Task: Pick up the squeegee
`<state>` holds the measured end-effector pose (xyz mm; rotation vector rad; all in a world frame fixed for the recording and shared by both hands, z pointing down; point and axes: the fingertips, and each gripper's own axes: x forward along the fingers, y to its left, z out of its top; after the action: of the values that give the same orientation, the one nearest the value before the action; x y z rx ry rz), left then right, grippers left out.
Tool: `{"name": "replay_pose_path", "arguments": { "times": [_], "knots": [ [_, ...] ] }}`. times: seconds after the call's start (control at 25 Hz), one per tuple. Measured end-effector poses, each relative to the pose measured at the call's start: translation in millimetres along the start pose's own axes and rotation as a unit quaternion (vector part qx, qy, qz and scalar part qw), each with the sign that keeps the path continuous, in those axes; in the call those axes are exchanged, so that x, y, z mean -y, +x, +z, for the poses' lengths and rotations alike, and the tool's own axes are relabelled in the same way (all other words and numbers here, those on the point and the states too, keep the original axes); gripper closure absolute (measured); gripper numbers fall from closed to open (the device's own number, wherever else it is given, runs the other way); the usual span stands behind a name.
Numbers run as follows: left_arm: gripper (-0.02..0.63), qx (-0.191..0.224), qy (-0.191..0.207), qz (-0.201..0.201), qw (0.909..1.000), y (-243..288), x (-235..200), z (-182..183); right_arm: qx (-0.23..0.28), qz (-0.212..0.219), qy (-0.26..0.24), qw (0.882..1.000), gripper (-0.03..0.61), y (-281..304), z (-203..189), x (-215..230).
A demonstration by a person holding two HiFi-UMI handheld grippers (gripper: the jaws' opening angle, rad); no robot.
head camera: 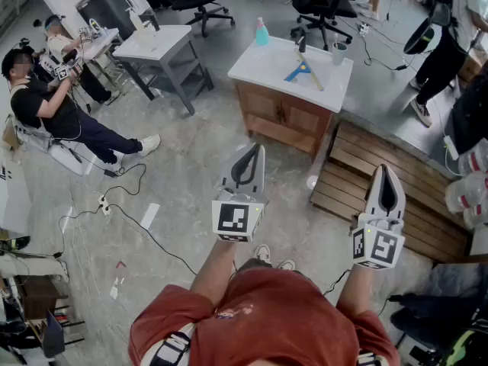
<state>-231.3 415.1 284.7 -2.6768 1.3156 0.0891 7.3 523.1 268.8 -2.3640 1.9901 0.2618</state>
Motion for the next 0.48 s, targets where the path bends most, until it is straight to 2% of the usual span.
{"name": "replay_pose_path", "arguments": {
  "times": [0.28, 0.48],
  "knots": [
    [0.595, 0.01, 0.002, 0.003, 0.9999, -7.7, -19.3, 9.7, 0.002, 0.001, -0.012, 1.0, 0.571, 2.9, 7.7, -19.1],
    [0.595, 0.007, 0.004, 0.0, 1.0, -6.4, -30.8, 3.6, -0.009, -0.006, -0.012, 1.0, 0.571, 10.4, 2.5, -30.2]
  ]
}}
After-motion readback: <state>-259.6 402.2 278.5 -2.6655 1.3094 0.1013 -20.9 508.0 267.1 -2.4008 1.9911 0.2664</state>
